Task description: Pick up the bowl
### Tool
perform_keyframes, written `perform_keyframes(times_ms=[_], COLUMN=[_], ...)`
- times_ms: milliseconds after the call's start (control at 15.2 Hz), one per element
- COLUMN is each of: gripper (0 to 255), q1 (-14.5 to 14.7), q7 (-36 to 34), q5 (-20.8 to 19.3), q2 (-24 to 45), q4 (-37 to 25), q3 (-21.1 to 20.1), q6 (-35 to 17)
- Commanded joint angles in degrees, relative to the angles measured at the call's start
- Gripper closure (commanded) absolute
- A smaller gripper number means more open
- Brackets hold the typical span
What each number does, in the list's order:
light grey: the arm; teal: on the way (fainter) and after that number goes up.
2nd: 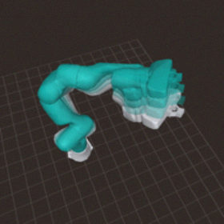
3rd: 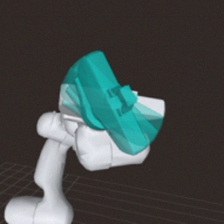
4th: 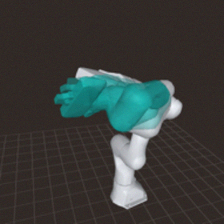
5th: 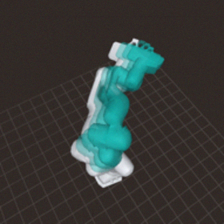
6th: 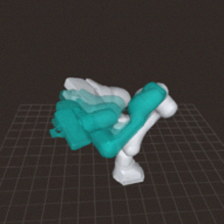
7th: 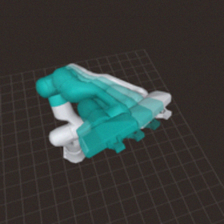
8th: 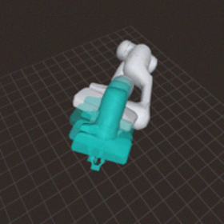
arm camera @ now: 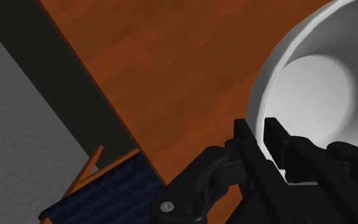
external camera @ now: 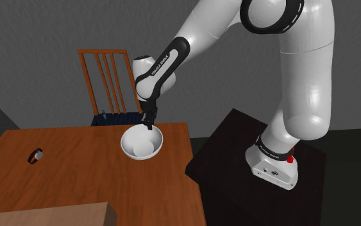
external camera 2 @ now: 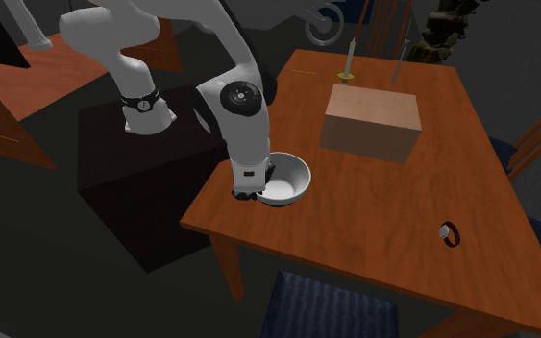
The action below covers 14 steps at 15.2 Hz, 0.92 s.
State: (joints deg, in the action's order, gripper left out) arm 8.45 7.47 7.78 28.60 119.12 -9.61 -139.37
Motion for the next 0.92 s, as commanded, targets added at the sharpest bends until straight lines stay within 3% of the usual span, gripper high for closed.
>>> perform_keyframes(times_ms=[0, 330, 858], gripper=[255, 255, 255], q1=[0.0, 0.0, -0.3], q7=[0.0, 0.0, -0.5], q5=[0.0, 0.0, 0.3], q2=[0.1, 0.0, -5.1], q4=[0.0, 0.1, 0.5], q3=[0.0, 0.0, -0.3], q6=[0.0, 0.0, 4.6])
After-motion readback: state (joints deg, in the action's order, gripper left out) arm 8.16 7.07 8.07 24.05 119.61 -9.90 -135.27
